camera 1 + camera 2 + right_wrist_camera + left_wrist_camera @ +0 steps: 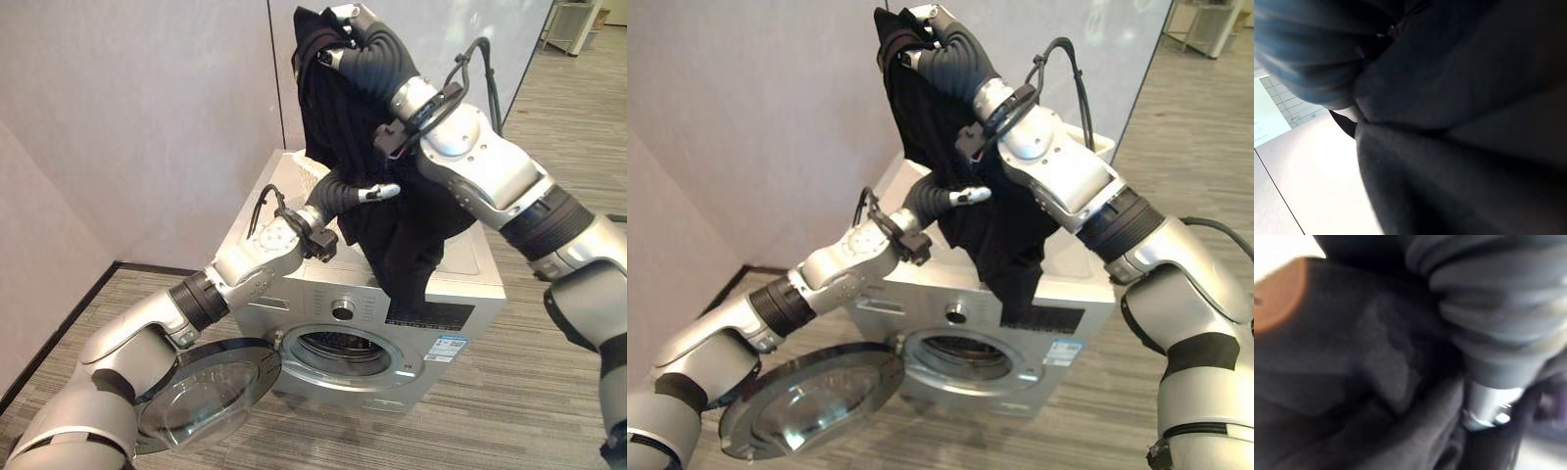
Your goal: Grab the laundry basket,head to the washer,open it,put in the laundry and shut it.
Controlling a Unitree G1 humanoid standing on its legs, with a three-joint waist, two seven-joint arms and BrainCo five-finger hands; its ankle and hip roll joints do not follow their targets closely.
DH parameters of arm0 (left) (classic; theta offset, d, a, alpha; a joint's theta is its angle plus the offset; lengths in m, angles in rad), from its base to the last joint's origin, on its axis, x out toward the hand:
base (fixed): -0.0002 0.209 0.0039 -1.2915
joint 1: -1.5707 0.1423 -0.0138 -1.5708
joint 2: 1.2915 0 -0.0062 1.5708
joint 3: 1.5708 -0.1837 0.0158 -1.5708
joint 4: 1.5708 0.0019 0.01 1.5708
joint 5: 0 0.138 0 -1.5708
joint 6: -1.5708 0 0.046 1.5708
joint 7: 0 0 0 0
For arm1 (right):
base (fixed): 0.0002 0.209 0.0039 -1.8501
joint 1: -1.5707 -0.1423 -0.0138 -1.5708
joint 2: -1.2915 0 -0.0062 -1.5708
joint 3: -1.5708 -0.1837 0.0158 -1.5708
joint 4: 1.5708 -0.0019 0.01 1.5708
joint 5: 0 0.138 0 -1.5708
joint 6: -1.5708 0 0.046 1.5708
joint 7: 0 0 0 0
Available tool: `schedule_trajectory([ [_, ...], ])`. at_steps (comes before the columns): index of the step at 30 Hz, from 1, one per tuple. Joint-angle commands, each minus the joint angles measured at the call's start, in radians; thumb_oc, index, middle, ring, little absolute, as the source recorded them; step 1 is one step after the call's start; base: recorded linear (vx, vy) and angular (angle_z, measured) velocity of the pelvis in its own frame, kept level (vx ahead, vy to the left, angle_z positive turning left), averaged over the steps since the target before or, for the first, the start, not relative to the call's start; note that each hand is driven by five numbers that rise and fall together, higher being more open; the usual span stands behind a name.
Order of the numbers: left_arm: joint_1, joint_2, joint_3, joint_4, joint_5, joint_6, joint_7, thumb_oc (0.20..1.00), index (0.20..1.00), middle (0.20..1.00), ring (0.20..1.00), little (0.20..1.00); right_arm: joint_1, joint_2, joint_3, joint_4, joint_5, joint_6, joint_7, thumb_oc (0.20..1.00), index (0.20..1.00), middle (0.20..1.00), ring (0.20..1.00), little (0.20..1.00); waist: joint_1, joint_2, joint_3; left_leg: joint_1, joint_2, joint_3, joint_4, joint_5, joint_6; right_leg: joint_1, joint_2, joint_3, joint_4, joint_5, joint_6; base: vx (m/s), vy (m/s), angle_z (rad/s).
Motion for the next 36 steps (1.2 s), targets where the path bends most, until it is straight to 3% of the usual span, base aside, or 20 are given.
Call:
schedule_trajectory([
  [1,-0.120,-0.033,0.082,0.068,0.044,-0.080,0.031,0.200,0.200,0.200,0.200,0.200,-0.144,-0.011,-0.043,-0.025,0.029,-0.052,-0.040,0.200,0.200,0.200,0.200,0.200,0.021,-0.081,-0.017,0.016,0.032,0.015,-0.011,-0.054,-0.019,0.014,-0.045,-0.001,0.004,-0.037,0.031,0.00,0.000,0.00],
  [3,-0.076,-0.038,0.124,0.039,0.068,-0.092,0.043,0.200,0.200,0.200,0.200,0.200,-0.096,-0.042,-0.076,-0.073,0.028,-0.057,-0.038,0.200,0.200,0.200,0.200,0.200,0.018,-0.082,-0.012,0.016,0.031,0.016,-0.011,-0.056,-0.018,0.012,-0.044,0.002,0.006,-0.038,0.030,0.00,0.000,0.00],
  [4,-0.051,-0.039,0.142,0.022,0.074,-0.096,0.048,0.200,0.200,0.200,0.200,0.200,-0.076,-0.057,-0.092,-0.090,0.031,-0.060,-0.037,0.360,0.360,0.360,0.360,0.360,0.015,-0.083,-0.012,0.017,0.032,0.017,-0.011,-0.056,-0.017,0.012,-0.044,0.003,0.006,-0.039,0.029,0.00,0.000,0.00],
  [5,-0.033,-0.043,0.155,0.015,0.080,-0.095,0.050,0.200,0.200,0.200,0.200,0.200,-0.060,-0.072,-0.107,-0.099,0.032,-0.060,-0.038,0.561,0.561,0.561,0.561,0.561,0.013,-0.083,-0.011,0.018,0.032,0.018,-0.011,-0.058,-0.017,0.010,-0.044,0.006,0.007,-0.039,0.029,0.00,0.000,0.00],
  [6,-0.008,-0.047,0.173,0.002,0.090,-0.097,0.051,0.200,0.200,0.200,0.200,0.200,-0.036,-0.087,-0.127,-0.113,0.035,-0.063,-0.036,1.000,1.000,1.000,1.000,1.000,0.010,-0.083,-0.010,0.018,0.032,0.021,-0.011,-0.059,-0.017,0.010,-0.044,0.008,0.006,-0.040,0.029,0.00,0.000,0.00],
  [9,0.050,-0.054,0.217,-0.027,0.108,-0.105,0.055,0.200,0.200,0.200,0.200,0.200,0.019,-0.132,-0.177,-0.140,0.041,-0.076,-0.033,1.000,1.000,1.000,1.000,1.000,0.003,-0.084,-0.009,0.025,0.033,0.030,-0.011,-0.064,-0.016,0.011,-0.043,0.015,0.005,-0.040,0.030,0.00,-0.004,-0.01],
  [17,0.199,-0.059,0.359,-0.111,0.201,-0.135,0.082,0.200,0.200,0.200,0.200,0.200,0.249,-0.174,-0.481,-0.244,-0.028,-0.163,-0.092,1.000,1.000,1.000,1.000,1.000,-0.019,-0.077,-0.013,0.039,0.038,0.051,-0.011,-0.078,-0.012,0.011,-0.039,0.036,0.003,-0.045,0.028,0.02,-0.008,-0.10],
  [20,0.297,-0.037,0.448,-0.209,0.264,-0.159,0.088,0.200,0.200,0.200,0.200,0.200,0.379,-0.203,-0.641,-0.313,-0.106,-0.199,-0.131,1.000,1.000,1.000,1.000,1.000,-0.027,-0.074,-0.018,0.042,0.039,0.057,-0.011,-0.085,-0.012,0.011,-0.037,0.044,0.003,-0.047,0.028,0.02,-0.010,-0.04],
  [21,0.377,-0.021,0.526,-0.291,0.316,-0.176,0.095,0.200,0.200,0.200,0.200,0.200,0.473,-0.224,-0.746,-0.361,-0.169,-0.214,-0.150,1.000,1.000,1.000,1.000,1.000,-0.033,-0.069,-0.018,0.043,0.039,0.062,-0.011,-0.087,-0.012,0.008,-0.037,0.047,0.003,-0.046,0.029,0.04,-0.012,-0.05],
  [24,0.460,-0.008,0.586,-0.363,0.375,-0.182,0.108,0.200,0.200,0.200,0.200,0.200,0.585,-0.231,-0.852,-0.403,-0.243,-0.214,-0.185,1.000,1.000,1.000,1.000,1.000,-0.034,-0.070,-0.023,0.051,0.043,0.069,-0.011,-0.095,-0.012,0.012,-0.034,0.054,0.002,-0.051,0.028,0.03,-0.019,-0.09],
  [25,0.549,-0.001,0.675,-0.419,0.421,-0.189,0.121,0.200,0.200,0.200,0.200,0.200,0.720,-0.232,-0.966,-0.451,-0.350,-0.197,-0.216,1.000,1.000,1.000,1.000,1.000,-0.043,-0.065,-0.025,0.052,0.043,0.074,-0.011,-0.096,-0.011,0.007,-0.033,0.061,0.001,-0.049,0.028,0.03,-0.016,-0.15],
  [29,0.640,-0.001,0.740,-0.477,0.455,-0.192,0.123,0.200,0.200,0.200,0.200,0.200,0.860,-0.199,-1.067,-0.499,-0.402,-0.182,-0.218,1.000,1.000,1.000,1.000,1.000,-0.045,-0.064,-0.030,0.058,0.046,0.082,-0.011,-0.104,-0.011,0.011,-0.031,0.067,0.001,-0.054,0.027,0.03,-0.015,-0.11],
  [30,0.768,-0.003,0.851,-0.552,0.492,-0.192,0.112,0.200,0.200,0.200,0.200,0.200,1.047,-0.147,-1.188,-0.532,-0.461,-0.156,-0.209,1.000,1.000,1.000,1.000,1.000,-0.057,-0.062,-0.024,0.058,0.046,0.091,-0.011,-0.103,-0.008,0.005,-0.030,0.075,0.002,-0.051,0.027,0.02,-0.018,-0.11],
  [31,0.772,-0.002,0.850,-0.555,0.493,-0.190,0.113,0.200,0.200,0.200,0.200,0.200,1.054,-0.144,-1.191,-0.537,-0.461,-0.155,-0.209,1.000,1.000,1.000,1.000,1.000,-0.055,-0.062,-0.027,0.061,0.048,0.091,-0.011,-0.107,-0.008,0.007,-0.028,0.075,0.002,-0.055,0.027,0.03,-0.025,-0.18],
  [32,0.874,-0.017,0.925,-0.605,0.513,-0.185,0.098,0.200,0.200,0.200,0.200,0.200,1.185,-0.083,-1.273,-0.558,-0.529,-0.118,-0.206,1.000,1.000,1.000,1.000,1.000,-0.063,-0.059,-0.021,0.060,0.047,0.096,-0.011,-0.106,-0.005,0.002,-0.028,0.080,0.003,-0.052,0.026,0.03,-0.011,-0.21],
  [36,1.003,-0.052,0.988,-0.664,0.527,-0.176,0.070,0.200,0.200,0.200,0.200,0.200,1.338,0.009,-1.323,-0.547,-0.628,-0.072,-0.208,1.000,1.000,1.000,1.000,1.000,-0.064,-0.059,-0.023,0.064,0.051,0.099,-0.011,-0.114,-0.001,0.002,-0.026,0.087,0.003,-0.056,0.023,0.03,-0.009,-0.06],
])
